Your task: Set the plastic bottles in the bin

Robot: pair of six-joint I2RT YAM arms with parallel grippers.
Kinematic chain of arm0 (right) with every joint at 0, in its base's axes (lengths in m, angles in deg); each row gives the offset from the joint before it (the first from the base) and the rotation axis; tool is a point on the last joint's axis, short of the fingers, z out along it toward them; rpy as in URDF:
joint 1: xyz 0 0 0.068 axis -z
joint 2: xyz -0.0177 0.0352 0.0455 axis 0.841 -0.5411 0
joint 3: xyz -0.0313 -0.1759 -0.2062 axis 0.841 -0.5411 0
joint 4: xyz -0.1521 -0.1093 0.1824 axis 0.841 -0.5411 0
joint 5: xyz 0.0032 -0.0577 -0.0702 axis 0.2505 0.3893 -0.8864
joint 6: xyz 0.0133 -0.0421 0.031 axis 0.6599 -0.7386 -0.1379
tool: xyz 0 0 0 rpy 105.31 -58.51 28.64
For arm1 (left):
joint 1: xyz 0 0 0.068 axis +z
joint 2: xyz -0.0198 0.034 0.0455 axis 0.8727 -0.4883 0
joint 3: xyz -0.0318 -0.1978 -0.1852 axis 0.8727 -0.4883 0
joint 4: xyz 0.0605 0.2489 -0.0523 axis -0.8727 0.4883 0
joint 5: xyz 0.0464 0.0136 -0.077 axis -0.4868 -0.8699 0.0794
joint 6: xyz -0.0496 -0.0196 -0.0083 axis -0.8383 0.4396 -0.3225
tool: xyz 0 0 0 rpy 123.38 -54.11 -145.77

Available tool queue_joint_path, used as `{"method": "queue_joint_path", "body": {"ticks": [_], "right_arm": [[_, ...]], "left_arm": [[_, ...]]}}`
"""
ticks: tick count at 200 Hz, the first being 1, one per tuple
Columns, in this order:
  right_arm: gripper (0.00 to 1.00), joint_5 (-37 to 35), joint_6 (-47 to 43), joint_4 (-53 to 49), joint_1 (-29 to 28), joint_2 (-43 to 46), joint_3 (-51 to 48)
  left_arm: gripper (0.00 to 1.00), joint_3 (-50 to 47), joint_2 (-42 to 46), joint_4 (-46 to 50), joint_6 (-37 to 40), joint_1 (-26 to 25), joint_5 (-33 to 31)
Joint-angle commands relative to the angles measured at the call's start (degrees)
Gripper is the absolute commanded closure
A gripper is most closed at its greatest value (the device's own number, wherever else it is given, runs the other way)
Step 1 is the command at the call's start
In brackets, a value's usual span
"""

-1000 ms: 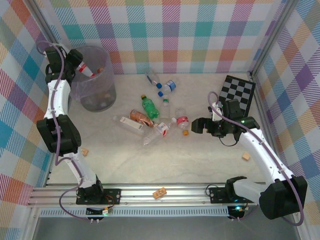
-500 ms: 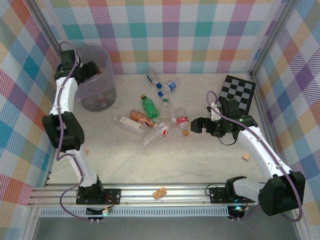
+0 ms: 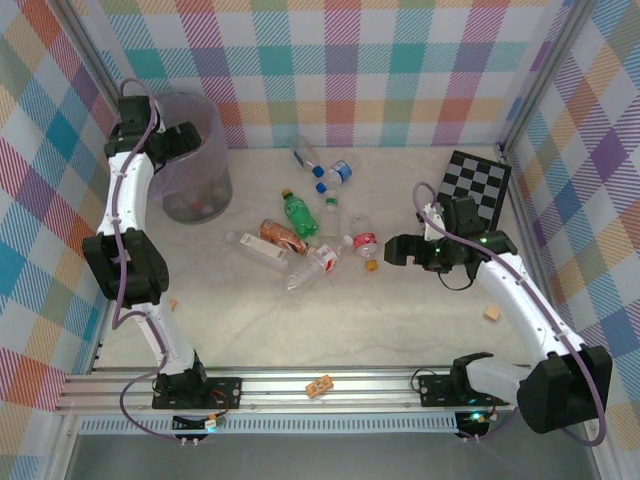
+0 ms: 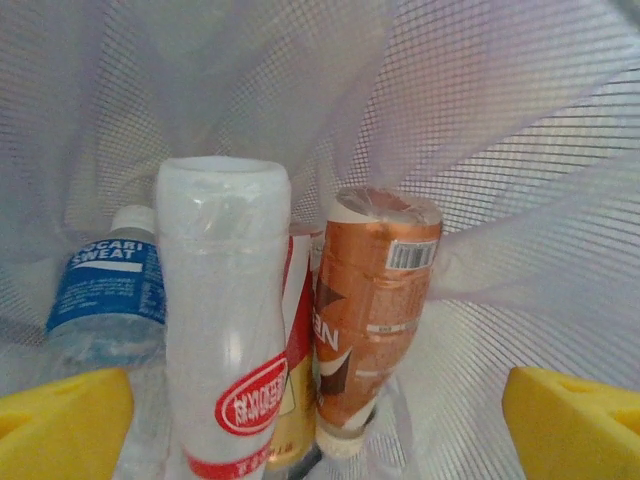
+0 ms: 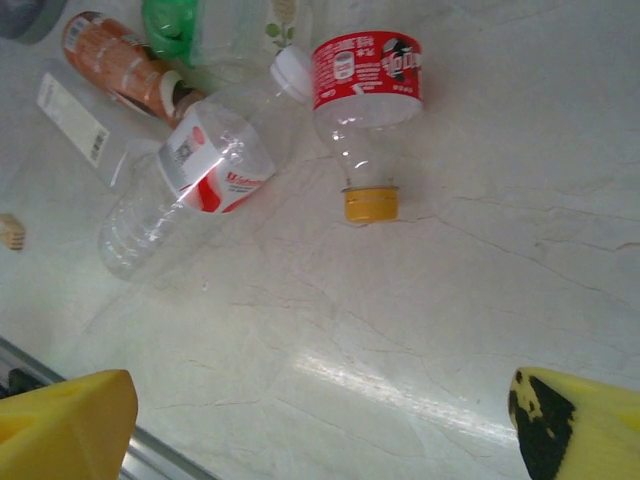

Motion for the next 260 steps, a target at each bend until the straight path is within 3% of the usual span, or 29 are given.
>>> {"method": "queue_joint_path", "body": {"ticks": [1,22,41,91,112,144,179,206,260], "right_arm": [[0.06,-3.74,-1.52,-0.31,-2.16,-3.32,3.75],[0.08,-2.8,-1.22,3.03,-3.83,-7.78,4.9],[0.12,-2.49,-0.98,5.79,-4.27,-13.15,6.35],[0.14,-10.92,-3.06,5.64,-7.41,-25.47,14.05],[0.12,-11.88,-3.38,4.97,-8.02,-30.43,16.88],[0.1,-12.89,-3.74,4.73,-9.13,-36.24,20.19],[0.14,-12.22,-2.45,5.93,-9.63,-41.39,21.34],[0.18,-12.02,-1.99,7.54,-9.63,-44.02,20.68],[0.36,-13.23,-1.49,8.66,-9.63,-45.04,19.91]], "left_arm": [[0.04,1.03,8.12,2.05,1.34,-0.42,-2.81],[0.02,-2.2,13.85,1.35,0.86,-0.42,-4.45],[0.02,-6.32,18.7,0.55,-0.58,-0.66,-1.22],[0.01,-18.84,32.56,1.02,-3.03,-3.76,-0.25],[0.01,-24.74,38.7,1.06,-5.41,-7.15,0.66],[0.02,-34.55,46.54,0.12,-10.28,-16.95,3.11],[0.02,-52.77,54.97,-13.87,-24.68,-25.76,7.14],[0.02,-62.31,59.33,-19.28,-31.16,-31.53,3.78],[0.01,-69.44,61.55,-25.53,-36.74,-32.65,4.04]]}}
